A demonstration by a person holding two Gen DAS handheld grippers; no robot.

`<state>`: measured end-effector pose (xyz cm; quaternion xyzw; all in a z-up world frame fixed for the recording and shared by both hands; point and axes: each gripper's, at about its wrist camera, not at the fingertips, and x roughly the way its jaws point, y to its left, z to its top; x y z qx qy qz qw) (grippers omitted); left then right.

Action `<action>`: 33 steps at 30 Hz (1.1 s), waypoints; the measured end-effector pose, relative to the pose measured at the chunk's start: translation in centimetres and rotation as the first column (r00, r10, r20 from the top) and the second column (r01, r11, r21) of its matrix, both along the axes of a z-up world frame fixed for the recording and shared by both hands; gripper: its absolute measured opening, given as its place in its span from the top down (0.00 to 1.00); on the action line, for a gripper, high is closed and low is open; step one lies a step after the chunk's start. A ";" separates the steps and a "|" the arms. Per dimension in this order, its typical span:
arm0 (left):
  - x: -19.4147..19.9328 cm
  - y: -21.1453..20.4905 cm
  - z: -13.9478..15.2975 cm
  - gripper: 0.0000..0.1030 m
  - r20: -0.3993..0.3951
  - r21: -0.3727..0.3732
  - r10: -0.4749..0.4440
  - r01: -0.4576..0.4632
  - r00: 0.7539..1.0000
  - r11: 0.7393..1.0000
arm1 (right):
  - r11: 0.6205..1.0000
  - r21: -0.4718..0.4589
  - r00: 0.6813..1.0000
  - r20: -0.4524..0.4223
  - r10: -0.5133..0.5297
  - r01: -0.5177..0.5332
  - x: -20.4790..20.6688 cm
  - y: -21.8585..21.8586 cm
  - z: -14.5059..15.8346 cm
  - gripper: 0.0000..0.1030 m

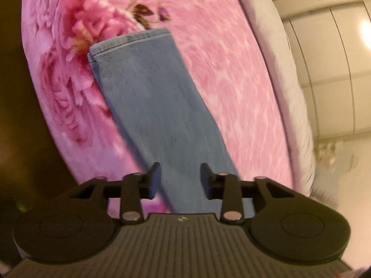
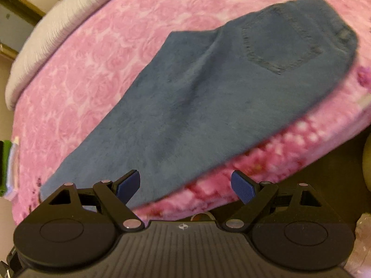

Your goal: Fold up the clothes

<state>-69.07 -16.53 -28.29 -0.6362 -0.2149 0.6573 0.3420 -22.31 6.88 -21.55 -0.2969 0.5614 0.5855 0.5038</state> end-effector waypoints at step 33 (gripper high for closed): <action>-4.2 -4.8 -7.4 0.62 0.059 0.029 0.350 -0.352 0.935 0.936 | 0.991 -0.060 0.991 0.054 0.122 -0.119 -4.6 9.3 -5.6 0.14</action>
